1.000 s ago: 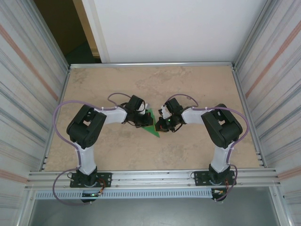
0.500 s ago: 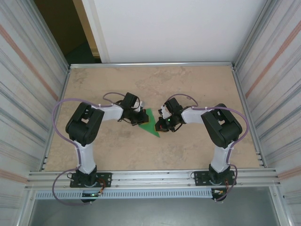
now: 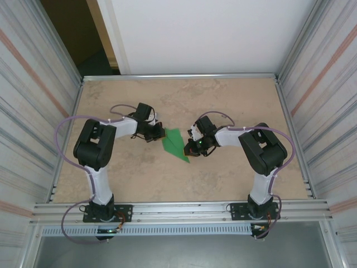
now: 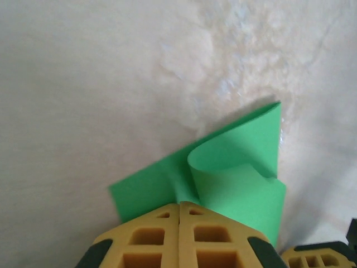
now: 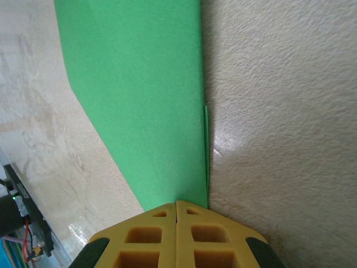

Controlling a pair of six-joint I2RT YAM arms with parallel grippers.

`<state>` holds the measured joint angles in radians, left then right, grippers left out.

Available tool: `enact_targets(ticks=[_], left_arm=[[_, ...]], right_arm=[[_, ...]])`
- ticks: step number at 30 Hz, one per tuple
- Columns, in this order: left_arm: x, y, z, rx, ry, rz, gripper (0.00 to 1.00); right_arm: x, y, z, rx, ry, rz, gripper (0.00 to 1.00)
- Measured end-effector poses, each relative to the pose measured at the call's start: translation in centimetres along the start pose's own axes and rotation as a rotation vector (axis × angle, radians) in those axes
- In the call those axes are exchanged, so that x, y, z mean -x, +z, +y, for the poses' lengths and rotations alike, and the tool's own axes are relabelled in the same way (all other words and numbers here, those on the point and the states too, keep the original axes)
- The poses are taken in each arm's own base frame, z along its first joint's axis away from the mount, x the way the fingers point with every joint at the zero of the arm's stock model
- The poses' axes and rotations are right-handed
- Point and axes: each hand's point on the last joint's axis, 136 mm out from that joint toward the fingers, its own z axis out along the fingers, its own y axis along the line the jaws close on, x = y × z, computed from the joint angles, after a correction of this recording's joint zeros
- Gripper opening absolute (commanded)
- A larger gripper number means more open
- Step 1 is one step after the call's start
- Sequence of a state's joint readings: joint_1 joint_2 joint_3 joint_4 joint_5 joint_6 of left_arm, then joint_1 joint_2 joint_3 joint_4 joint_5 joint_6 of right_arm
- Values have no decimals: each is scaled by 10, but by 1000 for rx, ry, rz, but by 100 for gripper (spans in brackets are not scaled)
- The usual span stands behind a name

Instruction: Fold a paper plane with a square sheet of paper (pick it up from the middle)

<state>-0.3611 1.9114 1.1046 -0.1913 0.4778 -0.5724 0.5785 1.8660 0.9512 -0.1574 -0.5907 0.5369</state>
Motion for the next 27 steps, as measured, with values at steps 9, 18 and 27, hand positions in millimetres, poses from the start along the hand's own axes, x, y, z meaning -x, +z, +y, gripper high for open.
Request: enact_targets(ticks=[9, 18, 27], left_arm=[[-22, -20, -66, -106, 128, -82, 5], [-38, 34, -57, -79, 118, 18, 5], [-8, 25, -26, -48, 59, -29, 6]], right_arm=[[0, 0, 0, -4, -2, 0, 2], [0, 1, 0, -11, 2, 4, 2], [-1, 1, -1, -15, 5, 7, 1]])
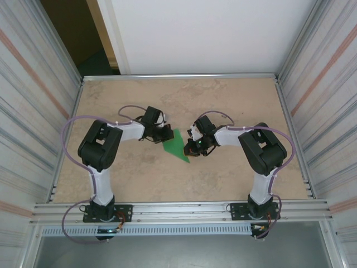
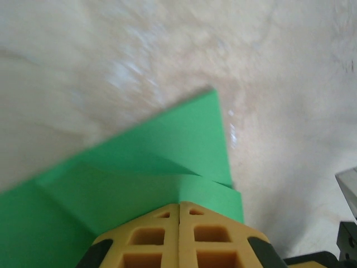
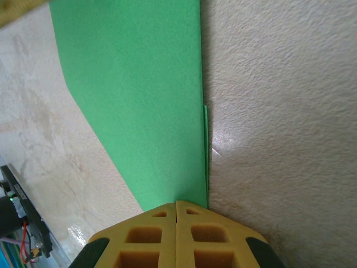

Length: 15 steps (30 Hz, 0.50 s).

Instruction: Fold a paper plane with a square sheet of paper (pick it up from the middle)

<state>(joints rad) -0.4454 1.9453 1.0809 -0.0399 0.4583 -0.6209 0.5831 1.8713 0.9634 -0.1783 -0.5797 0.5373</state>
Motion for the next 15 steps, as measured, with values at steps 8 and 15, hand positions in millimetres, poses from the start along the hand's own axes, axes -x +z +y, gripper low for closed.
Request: enact_targets(ticks=[8, 15], left_arm=[[26, -15, 30, -41, -61, 9, 6], [60, -28, 56, 19, -76, -31, 8]], right_arm=[[3, 2, 2, -1, -14, -14, 1], [3, 2, 2, -3, -17, -16, 2]])
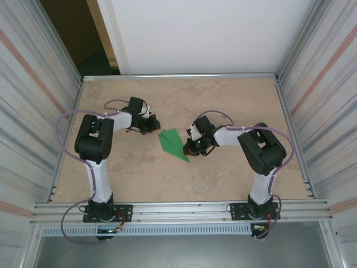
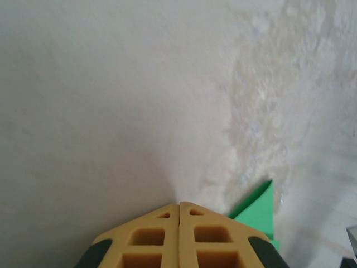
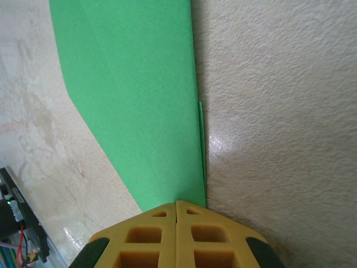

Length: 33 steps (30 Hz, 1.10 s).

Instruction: Fold a paper plane with a square sheet of paper (pick it up from the middle)

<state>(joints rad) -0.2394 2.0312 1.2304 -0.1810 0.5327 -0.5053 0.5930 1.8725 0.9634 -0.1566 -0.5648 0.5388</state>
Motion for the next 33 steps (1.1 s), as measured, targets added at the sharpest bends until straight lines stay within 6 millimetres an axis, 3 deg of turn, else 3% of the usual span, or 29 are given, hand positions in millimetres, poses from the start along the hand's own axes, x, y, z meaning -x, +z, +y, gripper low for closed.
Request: enact_targets(ticks=[6, 11, 16, 18, 20, 26, 33], left_arm=[[12, -11, 11, 34, -17, -28, 12], [13, -48, -16, -8, -17, -103, 28], [-7, -80, -58, -115, 13, -177, 45], [-22, -81, -63, -147, 8, -176, 49], [-40, -76, -58, -167, -28, -159, 54], [-74, -60, -30, -174, -152, -127, 67], [-77, -63, -30, -200, -166, -157, 83]], right_arm=[[-1, -3, 3, 1, 29, -30, 8], [-3, -17, 14, -7, 99, -94, 26], [25, -55, 46, 60, 82, -275, 42], [36, -69, 51, 82, 78, -336, 45], [44, -77, 44, 83, 92, -377, 46], [47, -67, 13, 38, 136, -366, 46], [48, -37, 2, 31, 114, -283, 40]])
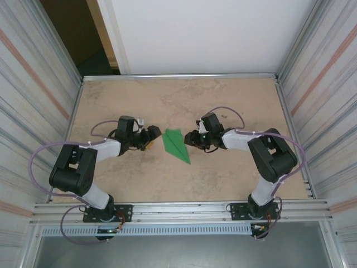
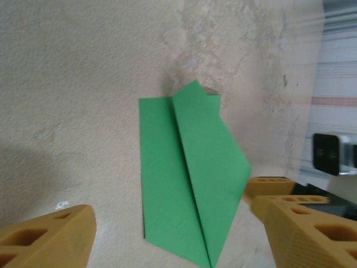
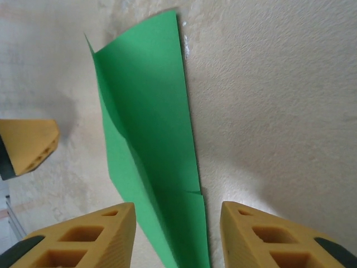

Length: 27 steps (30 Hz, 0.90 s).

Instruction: Fold a paper plane with a square sheet of paper (pick it up from the middle)

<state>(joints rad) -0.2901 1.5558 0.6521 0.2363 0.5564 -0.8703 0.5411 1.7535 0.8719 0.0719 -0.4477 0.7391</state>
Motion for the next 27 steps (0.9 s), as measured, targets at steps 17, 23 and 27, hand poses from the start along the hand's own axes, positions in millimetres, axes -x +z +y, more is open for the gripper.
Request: enact_targets(ticks=[17, 23, 27], left_arm=[[9, -8, -19, -59, 45, -47, 86], [8, -10, -29, -106, 49, -36, 86], [8, -17, -55, -189, 94, -35, 86]], right_arm=[[6, 18, 23, 116, -109, 63, 5], [19, 9, 34, 155, -120, 16, 0], [40, -22, 55, 237, -107, -72, 0]])
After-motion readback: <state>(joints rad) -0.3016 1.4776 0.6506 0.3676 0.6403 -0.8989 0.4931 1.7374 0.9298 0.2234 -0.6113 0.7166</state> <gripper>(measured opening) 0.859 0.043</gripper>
